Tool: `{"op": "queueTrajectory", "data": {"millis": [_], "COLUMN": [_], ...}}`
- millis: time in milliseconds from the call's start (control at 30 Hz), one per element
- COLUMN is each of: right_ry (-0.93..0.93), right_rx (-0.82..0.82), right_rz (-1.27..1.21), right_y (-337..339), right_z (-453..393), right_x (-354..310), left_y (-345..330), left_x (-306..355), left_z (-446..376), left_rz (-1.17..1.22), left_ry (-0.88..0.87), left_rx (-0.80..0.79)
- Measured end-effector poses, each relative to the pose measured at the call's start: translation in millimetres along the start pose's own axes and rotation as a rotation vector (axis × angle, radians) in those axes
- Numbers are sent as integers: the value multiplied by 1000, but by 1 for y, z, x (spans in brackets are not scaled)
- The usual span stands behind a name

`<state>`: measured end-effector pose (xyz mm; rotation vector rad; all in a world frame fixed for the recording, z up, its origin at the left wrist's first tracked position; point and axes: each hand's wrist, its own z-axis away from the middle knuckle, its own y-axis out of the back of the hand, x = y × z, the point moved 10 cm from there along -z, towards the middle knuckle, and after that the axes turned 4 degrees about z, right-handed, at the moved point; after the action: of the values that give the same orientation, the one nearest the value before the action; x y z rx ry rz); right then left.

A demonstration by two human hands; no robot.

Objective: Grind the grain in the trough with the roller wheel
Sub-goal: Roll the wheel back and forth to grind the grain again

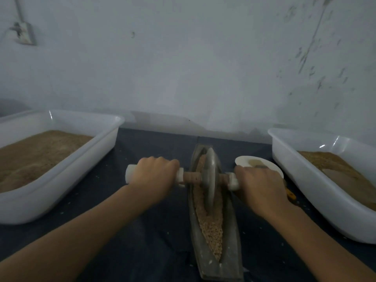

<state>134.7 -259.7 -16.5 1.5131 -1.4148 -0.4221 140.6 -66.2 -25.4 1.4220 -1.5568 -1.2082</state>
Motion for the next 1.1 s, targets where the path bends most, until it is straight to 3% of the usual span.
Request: {"op": "queueTrajectory", "data": {"millis": [133, 200, 400, 567, 733, 833, 900, 1000, 1100], "right_ry": [114, 107, -22, -42, 8, 62, 85, 57, -57], "right_rx": [145, 140, -16, 29, 52, 143, 110, 53, -112], "right_rz": [-29, -39, 91, 141, 23, -94, -175, -179, -146], "right_y": [49, 49, -12, -23, -2, 34, 40, 27, -10], "right_z": [42, 45, -19, -49, -4, 43, 66, 65, 36], "right_x": [-14, -13, 1, 6, 0, -5, -6, -1, 8], "left_y": [9, 10, -9, -13, 6, 36, 56, 48, 35], "left_x": [1, 1, -8, -11, 3, 26, 36, 33, 29], "left_z": [54, 62, 2, -35, 8, 52, 72, 64, 25], "left_rz": [52, 39, 22, 46, -13, -111, -128, -181, -205], "left_ry": [-53, -64, 23, 57, -56, -255, -328, -255, -144], "left_rx": [-12, 4, 31, 86, 62, 189, 283, 221, 191]}}
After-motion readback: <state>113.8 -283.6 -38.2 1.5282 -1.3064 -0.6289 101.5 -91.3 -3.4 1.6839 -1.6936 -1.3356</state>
